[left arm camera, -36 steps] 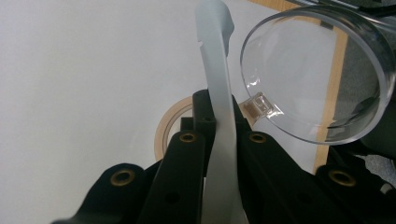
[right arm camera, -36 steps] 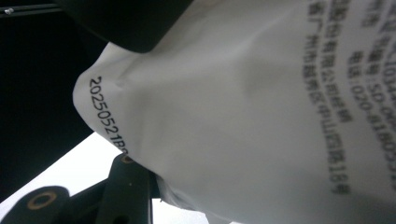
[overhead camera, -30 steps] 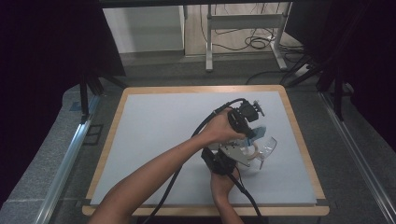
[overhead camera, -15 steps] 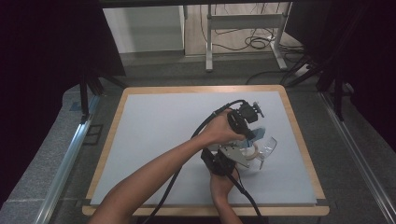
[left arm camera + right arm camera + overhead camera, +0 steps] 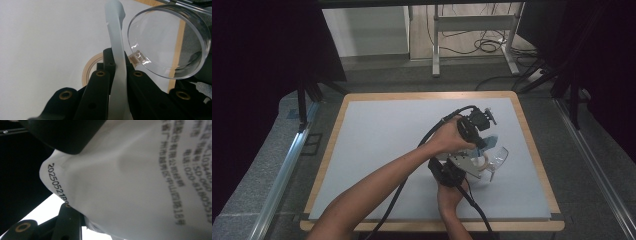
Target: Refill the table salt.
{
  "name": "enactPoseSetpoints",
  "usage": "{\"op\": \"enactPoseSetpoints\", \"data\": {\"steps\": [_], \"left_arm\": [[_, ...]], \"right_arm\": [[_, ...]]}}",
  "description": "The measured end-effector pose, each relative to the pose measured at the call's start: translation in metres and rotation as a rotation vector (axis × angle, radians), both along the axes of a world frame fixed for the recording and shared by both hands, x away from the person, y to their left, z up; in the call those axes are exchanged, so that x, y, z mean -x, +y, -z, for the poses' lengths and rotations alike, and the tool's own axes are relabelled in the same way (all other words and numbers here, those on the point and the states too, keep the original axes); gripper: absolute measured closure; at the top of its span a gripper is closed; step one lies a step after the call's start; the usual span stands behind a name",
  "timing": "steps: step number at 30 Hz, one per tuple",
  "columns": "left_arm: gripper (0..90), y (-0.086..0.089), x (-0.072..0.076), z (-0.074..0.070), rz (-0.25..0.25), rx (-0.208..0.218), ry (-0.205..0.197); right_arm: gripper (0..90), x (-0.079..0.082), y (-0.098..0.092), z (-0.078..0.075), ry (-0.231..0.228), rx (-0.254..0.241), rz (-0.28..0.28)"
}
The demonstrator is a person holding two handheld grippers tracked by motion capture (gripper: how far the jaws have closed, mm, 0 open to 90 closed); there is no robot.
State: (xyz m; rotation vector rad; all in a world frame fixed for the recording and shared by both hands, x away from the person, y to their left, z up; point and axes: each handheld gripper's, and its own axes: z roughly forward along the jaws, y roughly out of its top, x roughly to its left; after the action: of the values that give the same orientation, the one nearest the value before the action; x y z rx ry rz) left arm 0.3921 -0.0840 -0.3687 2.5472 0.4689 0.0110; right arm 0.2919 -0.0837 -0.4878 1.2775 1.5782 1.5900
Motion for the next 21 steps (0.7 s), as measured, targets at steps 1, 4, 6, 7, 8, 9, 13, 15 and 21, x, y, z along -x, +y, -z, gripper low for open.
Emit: {"op": "enactPoseSetpoints", "data": {"steps": [1,4,6,7,8,9,13,15,21], "left_arm": [[89.8,0.0000,0.0000,-0.0001,0.000,0.001,0.000],[89.7,0.0003,-0.0001,-0.0001,0.000,0.001,0.000],[89.8,0.0008,-0.0001,-0.0004,-0.001,0.004,0.000],[89.7,0.0012,-0.0002,-0.0005,-0.001,0.005,0.000],[89.7,0.0014,-0.0002,-0.0007,-0.001,0.006,0.000],[89.7,0.0016,-0.0001,-0.0009,-0.002,0.005,-0.002],[89.8,0.0018,0.0001,-0.0013,-0.002,0.005,-0.003],[89.8,0.0018,0.0002,-0.0011,-0.002,0.003,-0.002],[89.8,0.0025,0.0003,-0.0013,-0.001,0.007,-0.001]], "right_arm": [[54.3,-0.0001,0.0000,-0.0001,0.000,0.000,0.000],[54.3,-0.0003,0.0002,-0.0004,-0.003,0.001,0.001],[54.3,-0.0005,0.0005,-0.0007,-0.002,0.003,-0.001],[54.4,-0.0006,0.0007,-0.0010,-0.003,0.003,-0.001],[54.4,-0.0005,0.0011,-0.0013,0.000,0.001,-0.002],[54.4,-0.0006,0.0015,-0.0015,-0.001,0.001,0.001],[54.3,-0.0006,0.0020,-0.0019,-0.004,0.000,0.000],[54.4,-0.0007,0.0021,-0.0018,-0.005,0.001,0.002],[54.4,-0.0006,0.0022,-0.0019,-0.007,0.005,0.002]]}}
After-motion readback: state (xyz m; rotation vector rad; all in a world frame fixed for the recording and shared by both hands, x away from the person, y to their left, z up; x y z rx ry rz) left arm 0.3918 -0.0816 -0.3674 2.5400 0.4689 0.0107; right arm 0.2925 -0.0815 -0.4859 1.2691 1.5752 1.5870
